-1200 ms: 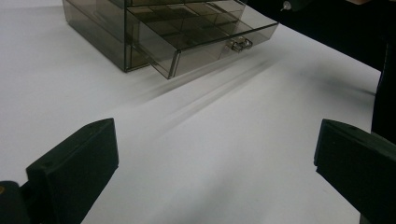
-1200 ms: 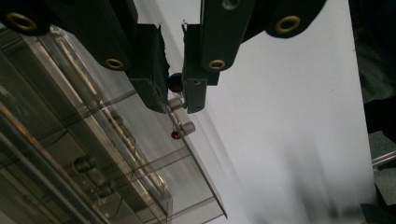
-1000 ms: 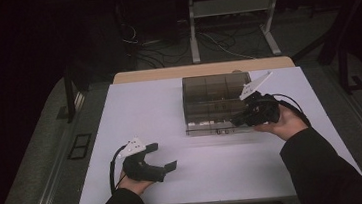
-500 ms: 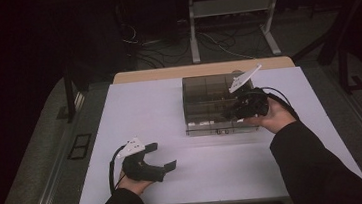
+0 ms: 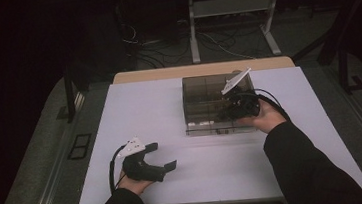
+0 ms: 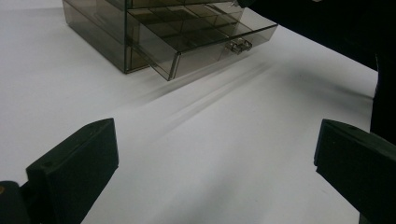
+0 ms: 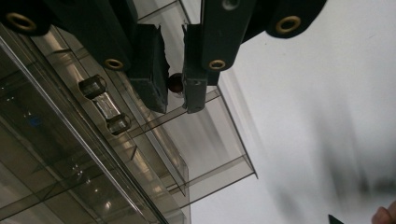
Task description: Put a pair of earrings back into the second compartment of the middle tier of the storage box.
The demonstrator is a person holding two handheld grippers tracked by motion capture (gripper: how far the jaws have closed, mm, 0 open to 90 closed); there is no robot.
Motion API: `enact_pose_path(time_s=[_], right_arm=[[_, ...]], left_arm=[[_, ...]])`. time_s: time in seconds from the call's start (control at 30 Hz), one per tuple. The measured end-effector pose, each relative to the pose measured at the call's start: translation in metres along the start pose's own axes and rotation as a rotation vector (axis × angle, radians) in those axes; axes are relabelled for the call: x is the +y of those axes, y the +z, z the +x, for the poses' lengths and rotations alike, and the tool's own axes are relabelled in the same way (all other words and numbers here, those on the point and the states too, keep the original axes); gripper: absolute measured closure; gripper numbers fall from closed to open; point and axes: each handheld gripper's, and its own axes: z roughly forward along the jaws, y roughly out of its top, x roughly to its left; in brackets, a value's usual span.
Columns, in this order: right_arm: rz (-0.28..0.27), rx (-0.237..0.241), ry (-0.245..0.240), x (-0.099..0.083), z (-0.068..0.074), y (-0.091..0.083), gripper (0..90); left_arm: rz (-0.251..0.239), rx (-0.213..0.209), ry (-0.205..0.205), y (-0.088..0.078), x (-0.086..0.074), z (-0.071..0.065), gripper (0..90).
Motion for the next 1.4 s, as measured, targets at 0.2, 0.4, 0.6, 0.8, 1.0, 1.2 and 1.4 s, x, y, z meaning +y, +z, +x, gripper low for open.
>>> enact_pose_path(time_s=[0.2, 0.4, 0.6, 0.8, 1.0, 1.2, 1.4], right_arm=[[0.011, 0.004, 0.012, 0.0, -0.006, 0.012, 79.0], [0.022, 0.01, 0.03, -0.001, -0.01, 0.023, 78.5], [0.001, 0.003, 0.025, -0.003, -0.008, 0.018, 67.6], [-0.021, -0.01, 0.074, -0.005, -0.007, 0.004, 48.6], [-0.038, -0.046, 0.098, -0.012, -0.005, -0.01, 18.3], [-0.069, -0.06, 0.143, -0.023, -0.001, -0.024, 0.5], [-0.111, -0.049, 0.168, -0.037, 0.006, -0.037, 0.0]], left_arm=[[0.0, 0.0, -0.001, 0.0, 0.0, 0.0, 0.0], [0.002, -0.002, -0.001, 0.0, 0.0, 0.0, 0.0], [0.001, -0.003, -0.001, 0.0, 0.0, 0.0, 0.0], [0.002, -0.001, 0.001, 0.0, 0.0, 0.0, 0.0], [0.004, 0.0, 0.003, -0.001, 0.0, 0.0, 0.0], [0.005, 0.001, 0.003, -0.001, 0.0, 0.0, 0.0], [0.004, 0.002, 0.001, -0.001, 0.0, 0.0, 0.0]])
